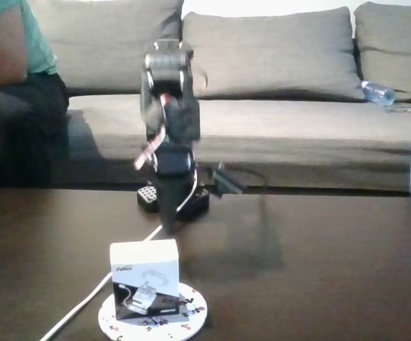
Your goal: Grasp a servo box and put it on the zirlivani.
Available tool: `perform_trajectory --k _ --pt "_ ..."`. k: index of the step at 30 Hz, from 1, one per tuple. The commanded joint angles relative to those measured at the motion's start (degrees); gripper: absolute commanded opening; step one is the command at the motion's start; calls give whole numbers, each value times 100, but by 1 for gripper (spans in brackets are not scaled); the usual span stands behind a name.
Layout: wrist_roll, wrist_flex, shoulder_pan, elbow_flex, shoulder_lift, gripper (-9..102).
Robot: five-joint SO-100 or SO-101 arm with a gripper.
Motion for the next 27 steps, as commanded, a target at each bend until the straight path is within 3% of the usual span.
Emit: perform_trajectory --k 1,7,14,27 --pt "237 -62 -255 765 1046 1" --pt "325 958 -448 1345 2531 0" --pt "571 1433 70 1723 3568 0" --pt "580 2268 -492 2646 6785 0"
